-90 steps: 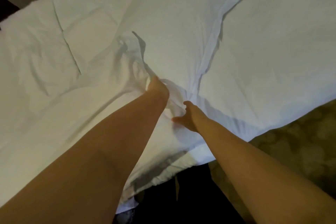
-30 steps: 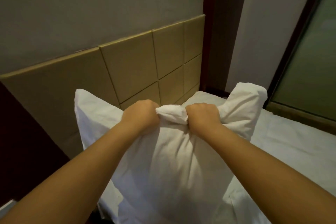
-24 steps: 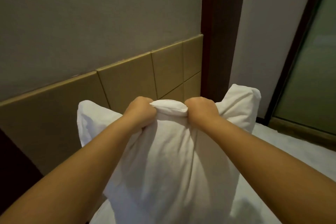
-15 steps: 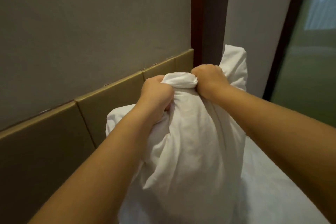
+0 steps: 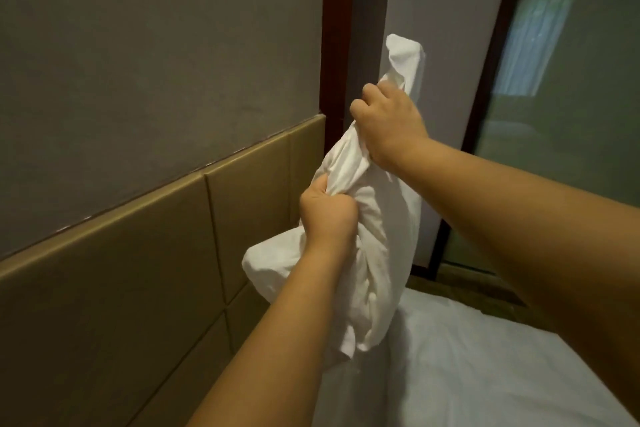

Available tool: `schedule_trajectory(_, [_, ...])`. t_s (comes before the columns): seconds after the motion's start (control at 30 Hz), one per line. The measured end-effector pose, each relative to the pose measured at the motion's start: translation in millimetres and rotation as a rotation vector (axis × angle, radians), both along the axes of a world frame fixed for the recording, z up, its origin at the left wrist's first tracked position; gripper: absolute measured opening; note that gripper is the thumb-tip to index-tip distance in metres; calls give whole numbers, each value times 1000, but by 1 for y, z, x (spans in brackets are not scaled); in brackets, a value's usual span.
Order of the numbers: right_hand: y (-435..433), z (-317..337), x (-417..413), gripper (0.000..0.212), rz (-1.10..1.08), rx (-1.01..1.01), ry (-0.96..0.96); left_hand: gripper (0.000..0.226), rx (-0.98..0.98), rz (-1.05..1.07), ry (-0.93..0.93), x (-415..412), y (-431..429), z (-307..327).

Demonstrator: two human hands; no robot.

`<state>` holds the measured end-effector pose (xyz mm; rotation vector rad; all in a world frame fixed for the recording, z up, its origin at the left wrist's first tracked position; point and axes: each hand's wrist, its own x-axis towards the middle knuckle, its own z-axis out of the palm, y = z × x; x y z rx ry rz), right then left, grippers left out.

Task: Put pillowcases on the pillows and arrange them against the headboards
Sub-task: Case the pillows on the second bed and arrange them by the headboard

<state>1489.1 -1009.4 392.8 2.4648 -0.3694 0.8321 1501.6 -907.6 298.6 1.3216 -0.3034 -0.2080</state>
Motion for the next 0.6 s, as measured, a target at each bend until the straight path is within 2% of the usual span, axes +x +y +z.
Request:
schedule_trajectory(0.1, [-5,-42,19,44,-75,260,42,40,143,-46,101,37,-35,-33])
schedule_trajectory(0.17, [-8,-81,27,44,-153,580,152,29,383,-178,17,54,-48,-60])
schedule_trajectory(0.27, [-12,-136,36,52,-287,1113,321,34,617,-286,-70,64,-58,-99])
schedule_trajectory(0.3, [-14,-148,39,54,-290,1262,323,36,630,-312,-99,65,-60,-107])
schedule_trajectory(0.37, [-18,-157,42,46,-262,1450,207,34,685,-389,-180,65,-60,-108])
schedule_trajectory(0.43, [-25,-161,49,39,-298,1402,178,34,792,-427,-304,67,-55,-106])
schedule_trajectory(0.5, [-30,-163,58,30,-366,1270,189,53,905,-492,-384,69,-44,-109])
schedule_trajectory(0.57, [-33,-163,68,9,-380,1274,100,69,1139,-564,-412,73,-33,-113])
schedule_trajectory(0.6, [-35,-163,72,10,-370,1300,29,64,1240,-581,-441,77,-30,-113])
